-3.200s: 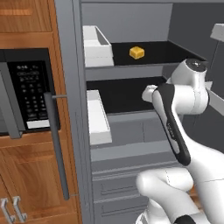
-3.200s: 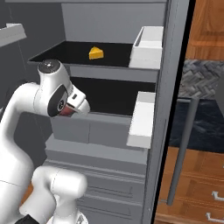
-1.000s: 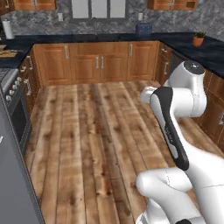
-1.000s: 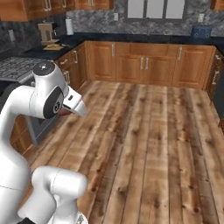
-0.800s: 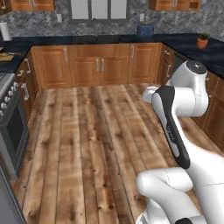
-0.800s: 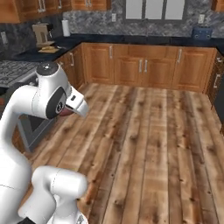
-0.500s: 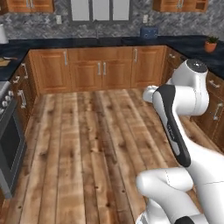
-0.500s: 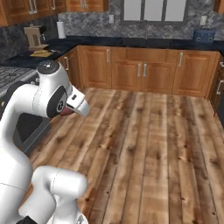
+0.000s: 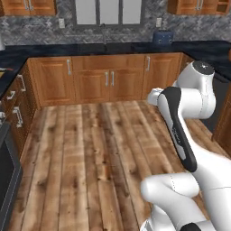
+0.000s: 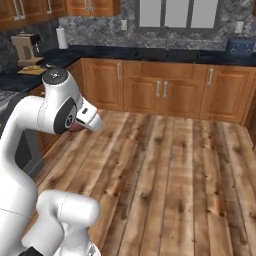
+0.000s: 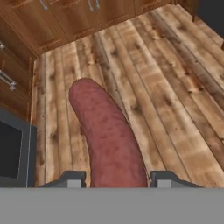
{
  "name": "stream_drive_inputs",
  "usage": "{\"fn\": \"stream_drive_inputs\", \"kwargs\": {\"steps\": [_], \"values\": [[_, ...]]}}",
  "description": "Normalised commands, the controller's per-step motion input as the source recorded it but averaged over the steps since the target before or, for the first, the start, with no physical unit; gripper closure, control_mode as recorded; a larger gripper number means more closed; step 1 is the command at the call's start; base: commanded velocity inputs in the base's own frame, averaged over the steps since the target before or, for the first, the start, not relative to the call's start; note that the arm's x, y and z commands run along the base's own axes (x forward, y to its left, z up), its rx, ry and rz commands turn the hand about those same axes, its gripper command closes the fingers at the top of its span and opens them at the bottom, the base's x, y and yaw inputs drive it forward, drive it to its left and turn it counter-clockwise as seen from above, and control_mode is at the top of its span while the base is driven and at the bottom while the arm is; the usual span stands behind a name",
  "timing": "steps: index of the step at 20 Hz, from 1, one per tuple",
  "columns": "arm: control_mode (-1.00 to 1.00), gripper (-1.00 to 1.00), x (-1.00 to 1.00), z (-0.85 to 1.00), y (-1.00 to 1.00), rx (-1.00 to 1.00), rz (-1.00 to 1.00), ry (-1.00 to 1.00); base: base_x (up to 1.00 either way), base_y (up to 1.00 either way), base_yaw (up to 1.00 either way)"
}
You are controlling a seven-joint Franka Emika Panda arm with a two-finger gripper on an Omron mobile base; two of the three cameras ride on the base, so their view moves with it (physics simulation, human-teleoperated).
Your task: Retrieve the sausage and cheese from the fridge and place them on the cutting board on the counter.
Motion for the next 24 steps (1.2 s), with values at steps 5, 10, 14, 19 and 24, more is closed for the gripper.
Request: {"fn": "stream_drive_inputs", "kwargs": {"steps": [5, 10, 14, 19, 24], "values": [[1.0, 1.0, 0.0, 0.0, 0.0, 0.0, 0.0, 0.0, 1.0, 0.0, 0.02], [1.0, 1.0, 0.0, 0.0, 0.0, 0.0, 0.0, 0.0, 1.0, 0.02, 0.06], [1.0, 1.0, 0.0, 0.0, 0.0, 0.0, 0.0, 0.0, 1.0, 0.06, 0.16], [1.0, 1.0, 0.0, 0.0, 0.0, 0.0, 0.0, 0.0, 1.0, 0.01, 0.21], [1.0, 1.0, 0.0, 0.0, 0.0, 0.0, 0.0, 0.0, 1.0, 0.0, 0.3]]}}
